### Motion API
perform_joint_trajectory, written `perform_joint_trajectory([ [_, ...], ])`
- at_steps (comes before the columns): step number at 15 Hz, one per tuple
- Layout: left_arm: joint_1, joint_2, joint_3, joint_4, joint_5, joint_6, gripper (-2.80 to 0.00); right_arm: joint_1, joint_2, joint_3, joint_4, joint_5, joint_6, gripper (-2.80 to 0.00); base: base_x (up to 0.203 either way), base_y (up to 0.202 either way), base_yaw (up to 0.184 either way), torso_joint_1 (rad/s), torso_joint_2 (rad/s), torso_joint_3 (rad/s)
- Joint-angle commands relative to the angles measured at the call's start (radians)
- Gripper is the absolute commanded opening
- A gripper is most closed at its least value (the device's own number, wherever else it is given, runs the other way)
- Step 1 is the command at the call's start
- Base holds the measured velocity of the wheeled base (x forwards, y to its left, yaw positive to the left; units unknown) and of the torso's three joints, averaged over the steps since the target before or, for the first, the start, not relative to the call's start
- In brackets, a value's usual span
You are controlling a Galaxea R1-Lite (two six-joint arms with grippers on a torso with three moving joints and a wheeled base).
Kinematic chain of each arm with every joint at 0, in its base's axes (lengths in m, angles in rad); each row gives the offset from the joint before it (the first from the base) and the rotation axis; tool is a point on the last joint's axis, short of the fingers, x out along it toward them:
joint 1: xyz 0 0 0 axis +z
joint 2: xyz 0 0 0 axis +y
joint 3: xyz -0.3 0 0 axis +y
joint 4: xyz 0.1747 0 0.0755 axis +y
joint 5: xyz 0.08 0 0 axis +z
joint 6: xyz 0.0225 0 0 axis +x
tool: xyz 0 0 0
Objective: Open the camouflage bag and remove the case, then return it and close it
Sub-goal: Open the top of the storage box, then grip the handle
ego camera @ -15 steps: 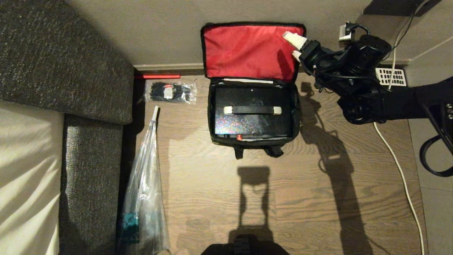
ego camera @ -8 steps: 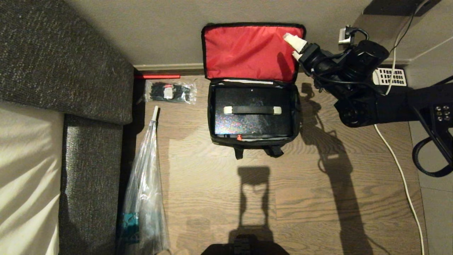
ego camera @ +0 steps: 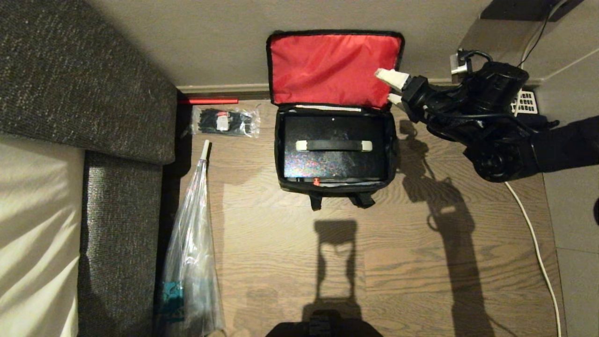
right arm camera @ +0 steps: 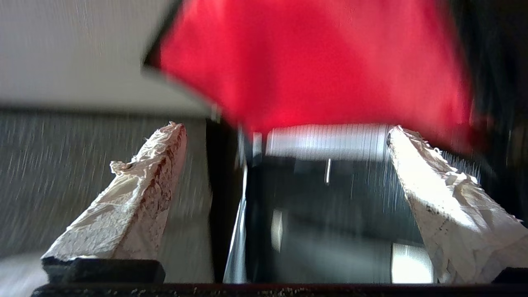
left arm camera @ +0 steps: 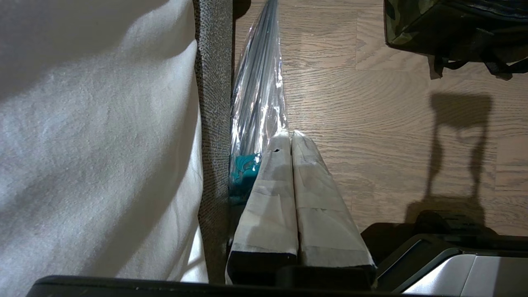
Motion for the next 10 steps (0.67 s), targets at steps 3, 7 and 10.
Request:
perform_joint_trajectory([
  [3, 0.000, -0.002, 0.000, 0.000, 0.000, -0.001, -2.80, 0.001, -0.265, 0.357, 0.080, 0.082, -0.034, 0.00, 0.000, 0.000, 0.000, 0.000, 0.00, 0.000],
  [7, 0.000, -0.002, 0.000, 0.000, 0.000, -0.001, -2.80, 0.002, -0.504, 0.595, 0.170, 0.139, -0.079, 0.00, 0.000, 0.000, 0.000, 0.000, 0.00, 0.000],
  [10, 0.000, -0.002, 0.000, 0.000, 0.000, -0.001, -2.80, 0.002, -0.662, 0.724, 0.221, 0.214, -0.079, -2.80, 0.000, 0.000, 0.000, 0.000, 0.00, 0.000],
])
